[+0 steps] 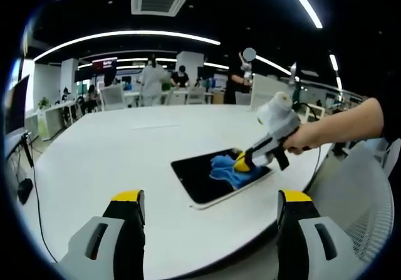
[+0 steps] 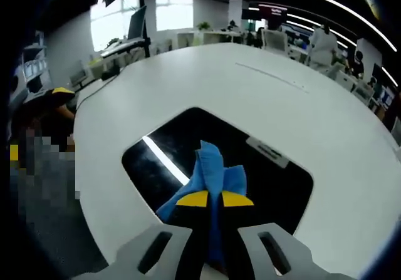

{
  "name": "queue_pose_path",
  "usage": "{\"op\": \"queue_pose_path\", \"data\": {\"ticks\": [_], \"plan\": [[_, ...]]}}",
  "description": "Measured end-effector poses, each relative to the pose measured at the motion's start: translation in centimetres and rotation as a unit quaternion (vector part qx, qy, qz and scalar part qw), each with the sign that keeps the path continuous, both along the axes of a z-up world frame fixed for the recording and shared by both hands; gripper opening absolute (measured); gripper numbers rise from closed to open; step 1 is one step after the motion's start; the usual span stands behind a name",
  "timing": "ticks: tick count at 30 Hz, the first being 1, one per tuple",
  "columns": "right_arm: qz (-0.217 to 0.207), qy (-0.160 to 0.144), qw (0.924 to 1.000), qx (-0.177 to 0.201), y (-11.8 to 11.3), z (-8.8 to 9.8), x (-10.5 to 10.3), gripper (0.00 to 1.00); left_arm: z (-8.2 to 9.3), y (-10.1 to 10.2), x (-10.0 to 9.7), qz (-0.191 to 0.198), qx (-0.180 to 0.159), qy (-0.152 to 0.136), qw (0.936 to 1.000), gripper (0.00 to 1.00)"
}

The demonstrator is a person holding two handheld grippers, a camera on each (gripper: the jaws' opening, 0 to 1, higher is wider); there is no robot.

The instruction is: Wipe the mirror surface with the cleaning cloth until all visible marks leave the cleaned area.

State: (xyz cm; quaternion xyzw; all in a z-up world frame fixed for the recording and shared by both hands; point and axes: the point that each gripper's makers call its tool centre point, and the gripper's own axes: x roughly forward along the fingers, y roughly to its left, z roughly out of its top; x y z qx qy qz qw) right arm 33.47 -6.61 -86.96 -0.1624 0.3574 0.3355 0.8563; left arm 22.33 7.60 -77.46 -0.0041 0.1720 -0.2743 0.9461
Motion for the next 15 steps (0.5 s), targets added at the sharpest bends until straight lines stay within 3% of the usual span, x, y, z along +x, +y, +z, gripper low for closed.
{"op": "queue_pose_path", "data": {"ticks": [15], "plan": [[0.008,0.013,0.9998,0.016,0.0,0.0,-1.9,0.0,-0.1,-0.1,0.0,-0.003,0.001,0.004,1.0,0.87]]}}
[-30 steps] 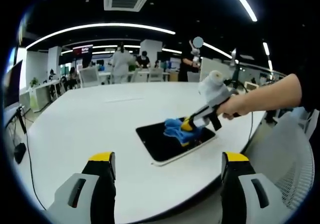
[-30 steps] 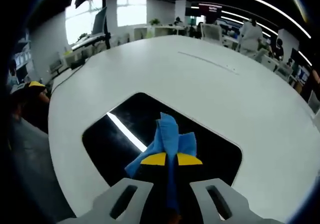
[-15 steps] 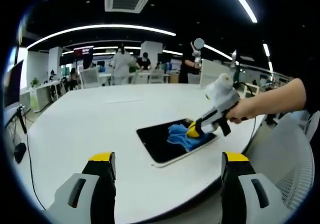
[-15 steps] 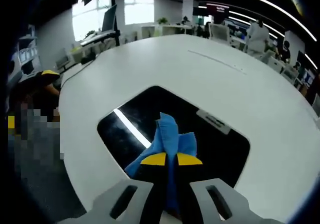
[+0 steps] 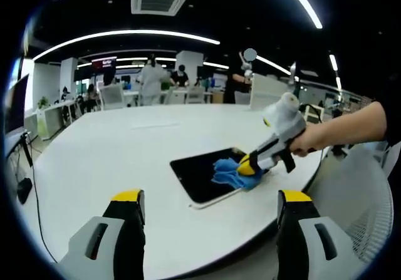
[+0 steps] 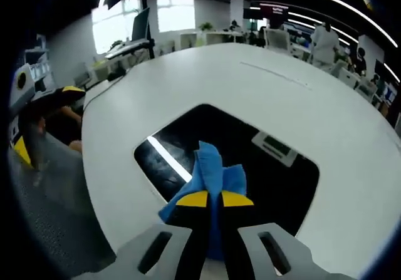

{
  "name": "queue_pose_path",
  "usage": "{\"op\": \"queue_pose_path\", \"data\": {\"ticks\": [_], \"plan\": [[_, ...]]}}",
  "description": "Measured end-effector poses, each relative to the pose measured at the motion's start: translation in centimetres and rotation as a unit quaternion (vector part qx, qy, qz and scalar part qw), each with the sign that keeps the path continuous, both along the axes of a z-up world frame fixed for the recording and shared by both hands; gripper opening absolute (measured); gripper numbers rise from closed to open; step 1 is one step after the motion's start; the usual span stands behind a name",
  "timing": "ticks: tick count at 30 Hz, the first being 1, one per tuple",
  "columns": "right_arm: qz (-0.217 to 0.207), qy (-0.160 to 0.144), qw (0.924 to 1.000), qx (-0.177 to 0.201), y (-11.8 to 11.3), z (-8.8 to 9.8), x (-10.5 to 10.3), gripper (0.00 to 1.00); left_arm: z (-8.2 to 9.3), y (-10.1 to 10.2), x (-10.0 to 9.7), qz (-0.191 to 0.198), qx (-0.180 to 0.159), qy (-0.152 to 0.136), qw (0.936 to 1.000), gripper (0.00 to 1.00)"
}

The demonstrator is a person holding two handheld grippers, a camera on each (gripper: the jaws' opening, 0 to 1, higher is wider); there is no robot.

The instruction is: Wipe the mirror surface with the cleaning cloth until all visible marks leave the cleaned area.

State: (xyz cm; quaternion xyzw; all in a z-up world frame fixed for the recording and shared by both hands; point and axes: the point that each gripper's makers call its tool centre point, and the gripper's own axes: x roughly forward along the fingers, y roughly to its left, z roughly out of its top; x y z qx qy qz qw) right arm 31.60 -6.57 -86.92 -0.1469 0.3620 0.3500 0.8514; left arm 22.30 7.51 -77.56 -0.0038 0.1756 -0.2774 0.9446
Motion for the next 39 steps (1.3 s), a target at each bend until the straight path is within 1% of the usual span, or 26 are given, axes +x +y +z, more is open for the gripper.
{"op": "queue_pose_path", "data": {"ticks": [5,13,17,24,27,33,39], "plan": [[0.002,-0.004,1.0,0.002,-0.1,-0.1,-0.4,0.0,0.0,0.0,0.0,-0.001,0.0,0.0,1.0,0.87],[0.006,-0.001,1.0,0.005,-0.2,-0.1,-1.2,0.0,0.0,0.0,0.0,0.0,0.001,0.001,1.0,0.87],[0.004,-0.003,0.9999,0.009,-0.1,-0.1,-1.3,0.0,0.1,0.1,0.1,0.005,0.002,-0.004,1.0,0.89],[0.012,-0.012,0.9998,0.013,-0.1,0.1,-1.5,0.0,0.0,0.2,0.1,0.006,0.003,-0.001,1.0,0.89],[0.022,-0.016,0.9996,0.011,0.0,0.1,-1.5,0.0,-0.1,0.2,0.1,0.006,0.004,0.002,1.0,0.88],[0.027,-0.012,0.9995,0.012,0.0,0.1,-1.6,0.0,-0.1,0.2,0.1,0.006,0.004,0.003,1.0,0.88],[0.018,-0.01,0.9997,0.012,-1.2,0.1,-1.4,0.0,-0.1,0.1,0.1,0.006,0.003,0.003,1.0,0.88]]}}
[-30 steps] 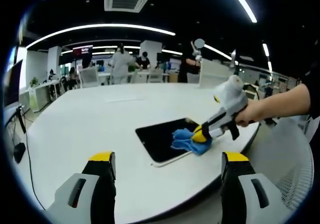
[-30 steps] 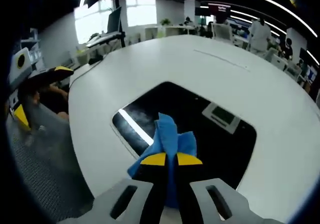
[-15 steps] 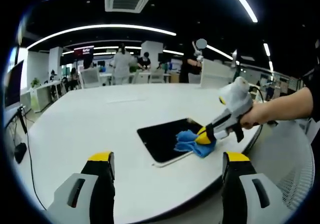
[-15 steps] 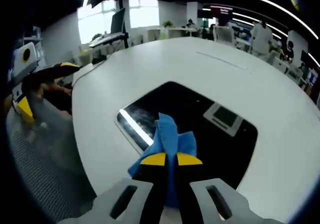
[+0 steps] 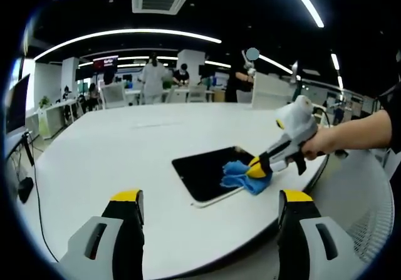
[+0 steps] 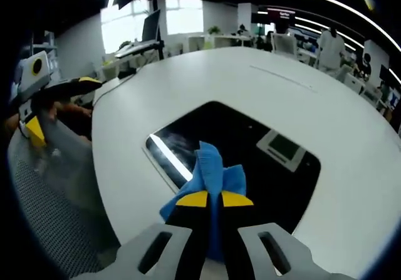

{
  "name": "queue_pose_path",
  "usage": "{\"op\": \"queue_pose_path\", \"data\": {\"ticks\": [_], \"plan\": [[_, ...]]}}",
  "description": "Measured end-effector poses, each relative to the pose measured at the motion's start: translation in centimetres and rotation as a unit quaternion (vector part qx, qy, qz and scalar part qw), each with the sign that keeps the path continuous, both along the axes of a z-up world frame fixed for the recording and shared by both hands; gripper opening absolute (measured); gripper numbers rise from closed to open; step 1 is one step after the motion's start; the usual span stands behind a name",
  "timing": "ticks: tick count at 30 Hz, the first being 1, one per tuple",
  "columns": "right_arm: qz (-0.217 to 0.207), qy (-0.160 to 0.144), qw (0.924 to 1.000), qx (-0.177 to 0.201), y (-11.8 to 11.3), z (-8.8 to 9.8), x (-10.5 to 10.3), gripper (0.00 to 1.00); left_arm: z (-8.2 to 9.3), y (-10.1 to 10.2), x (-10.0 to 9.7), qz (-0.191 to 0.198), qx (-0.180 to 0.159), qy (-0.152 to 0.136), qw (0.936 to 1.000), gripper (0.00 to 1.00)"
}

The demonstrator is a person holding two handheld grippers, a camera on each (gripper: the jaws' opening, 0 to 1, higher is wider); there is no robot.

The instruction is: Wipe the mirror surface with the cleaning cloth until all visible marks leave the cleaned area.

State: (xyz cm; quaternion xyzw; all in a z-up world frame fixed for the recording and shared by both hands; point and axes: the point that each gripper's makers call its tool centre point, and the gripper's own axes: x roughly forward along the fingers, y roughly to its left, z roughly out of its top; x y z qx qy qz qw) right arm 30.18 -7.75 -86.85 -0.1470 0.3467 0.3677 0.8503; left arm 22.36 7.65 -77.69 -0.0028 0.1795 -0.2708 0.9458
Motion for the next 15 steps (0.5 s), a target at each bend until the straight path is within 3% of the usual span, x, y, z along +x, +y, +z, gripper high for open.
{"op": "queue_pose_path", "data": {"ticks": [15], "plan": [[-0.027,0.003,0.9996,0.0,-3.0,0.0,0.0,0.0,0.0,0.0,0.0,0.0,0.0,0.0,1.0,0.88]]}}
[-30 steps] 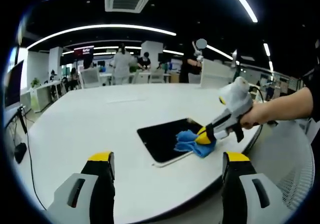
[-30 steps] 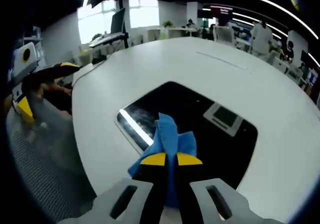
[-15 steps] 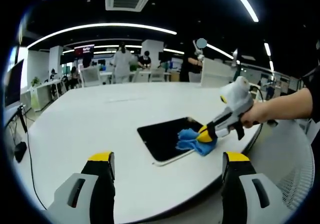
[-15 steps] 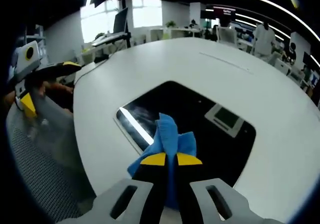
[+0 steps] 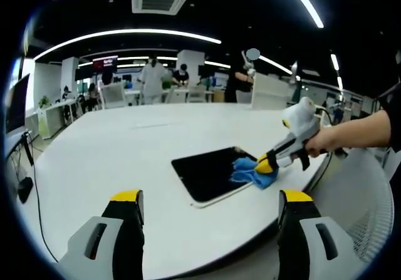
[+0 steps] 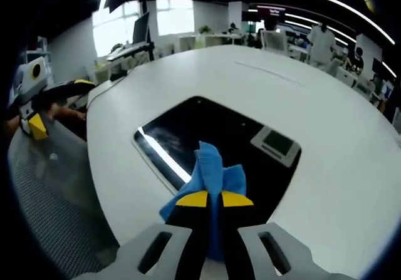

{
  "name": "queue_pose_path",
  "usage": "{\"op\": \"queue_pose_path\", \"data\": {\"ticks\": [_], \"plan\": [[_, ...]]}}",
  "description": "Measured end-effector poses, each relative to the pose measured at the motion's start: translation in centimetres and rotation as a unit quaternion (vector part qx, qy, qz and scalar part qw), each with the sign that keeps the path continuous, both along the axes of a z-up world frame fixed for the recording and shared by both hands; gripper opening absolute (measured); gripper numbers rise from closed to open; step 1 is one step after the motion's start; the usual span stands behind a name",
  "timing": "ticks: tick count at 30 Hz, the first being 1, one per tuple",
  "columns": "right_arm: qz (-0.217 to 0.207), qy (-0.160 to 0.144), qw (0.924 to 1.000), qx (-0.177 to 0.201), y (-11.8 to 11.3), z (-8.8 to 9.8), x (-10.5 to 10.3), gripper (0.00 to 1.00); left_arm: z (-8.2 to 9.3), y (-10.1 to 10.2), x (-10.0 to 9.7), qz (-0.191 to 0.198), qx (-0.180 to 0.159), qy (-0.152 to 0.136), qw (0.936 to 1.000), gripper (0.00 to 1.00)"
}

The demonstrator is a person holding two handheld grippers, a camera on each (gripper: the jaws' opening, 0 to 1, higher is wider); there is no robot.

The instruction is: Wipe the mirror surface with the cleaning cloth until all visible marks leave the cleaned area.

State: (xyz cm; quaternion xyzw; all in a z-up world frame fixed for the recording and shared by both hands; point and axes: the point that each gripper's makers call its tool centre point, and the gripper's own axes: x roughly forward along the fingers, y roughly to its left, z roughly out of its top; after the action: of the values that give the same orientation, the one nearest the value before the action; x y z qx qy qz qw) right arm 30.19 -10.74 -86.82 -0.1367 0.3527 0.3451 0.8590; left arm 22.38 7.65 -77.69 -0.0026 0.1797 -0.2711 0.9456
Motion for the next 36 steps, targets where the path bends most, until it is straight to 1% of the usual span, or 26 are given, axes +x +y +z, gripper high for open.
{"op": "queue_pose_path", "data": {"ticks": [6,19,36], "plan": [[-0.002,-0.001,1.0,0.0,-0.1,0.0,0.0,0.0,-0.1,0.1,-0.1,0.002,0.002,0.004,1.0,0.89],[0.007,-0.003,1.0,-0.002,-0.1,0.0,0.4,0.0,0.0,0.0,0.0,0.0,0.002,0.0,1.0,0.89],[-0.014,-0.012,0.9998,-0.004,-0.4,-0.1,3.5,0.0,0.0,0.1,0.0,0.003,0.001,0.0,1.0,0.89]]}}
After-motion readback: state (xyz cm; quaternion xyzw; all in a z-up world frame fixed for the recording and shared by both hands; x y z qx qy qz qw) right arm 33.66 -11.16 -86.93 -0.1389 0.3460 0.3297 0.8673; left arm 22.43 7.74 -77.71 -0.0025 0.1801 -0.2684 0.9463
